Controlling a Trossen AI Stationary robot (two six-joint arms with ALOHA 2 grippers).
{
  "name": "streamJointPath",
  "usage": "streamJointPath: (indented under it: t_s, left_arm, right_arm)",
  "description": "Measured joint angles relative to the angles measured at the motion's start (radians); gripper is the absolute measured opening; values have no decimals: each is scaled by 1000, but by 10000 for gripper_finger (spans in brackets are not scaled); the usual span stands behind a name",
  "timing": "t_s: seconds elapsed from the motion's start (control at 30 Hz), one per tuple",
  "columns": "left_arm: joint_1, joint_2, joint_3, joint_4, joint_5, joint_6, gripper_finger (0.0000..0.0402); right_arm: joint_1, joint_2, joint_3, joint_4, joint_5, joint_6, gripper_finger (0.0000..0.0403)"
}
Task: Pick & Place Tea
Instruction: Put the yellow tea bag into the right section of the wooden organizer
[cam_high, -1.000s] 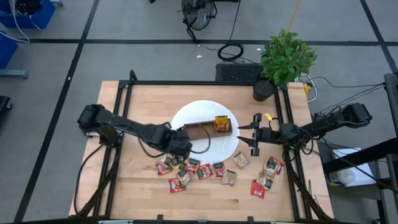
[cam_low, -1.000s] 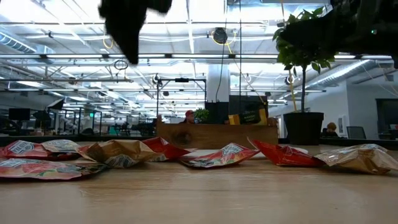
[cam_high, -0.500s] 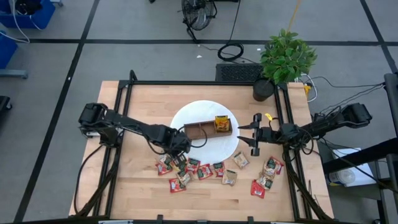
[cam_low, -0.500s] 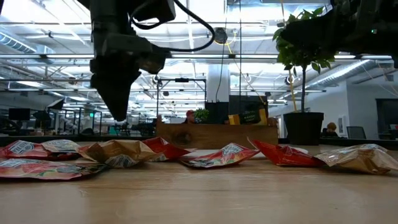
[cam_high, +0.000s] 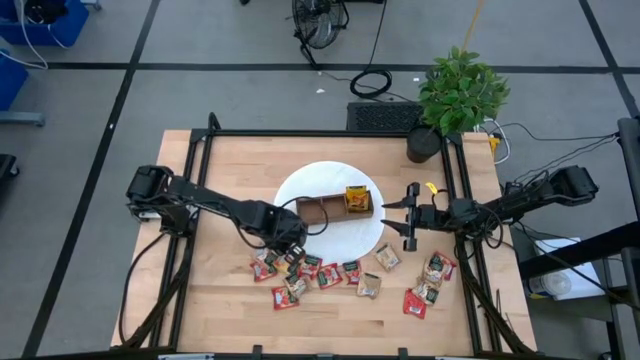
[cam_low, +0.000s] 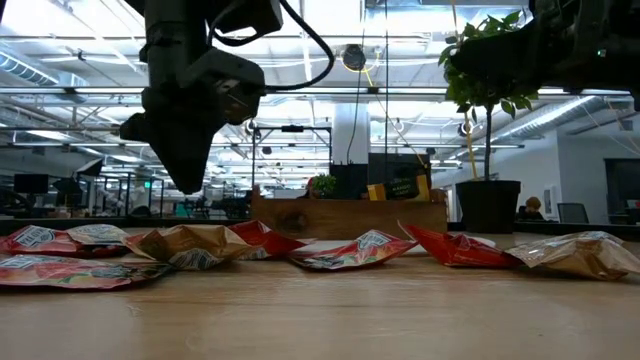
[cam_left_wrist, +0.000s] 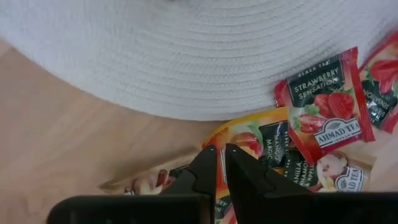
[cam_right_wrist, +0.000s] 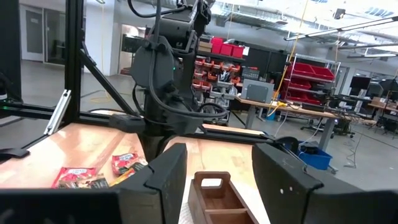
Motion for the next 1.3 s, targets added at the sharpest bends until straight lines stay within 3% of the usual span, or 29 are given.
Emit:
streamJointPath:
  t_s: [0.33,0.57,0.7,0.83,1.1,1.3]
  left_arm:
    - [0,0,0,-7,-5,165,51]
    - [6,15,0,-9,44,165,157]
    - [11,39,-1,-8,80,239,221]
    - [15,71,-1,-2,100,326,258]
    - [51,142,-1,35,128,380,264]
    - [58,173,2,98,270,423,242]
  right_arm:
    - [0,0,0,0,0,0,165]
    - [0,0,0,0,-1,5,165]
    - [0,0,1,-3,-2,8,165]
    - [0,0,1,-3,-3,9,165]
    - [0,0,2,-2,-3,13,165]
    - [0,0,2,-4,-4,13,165]
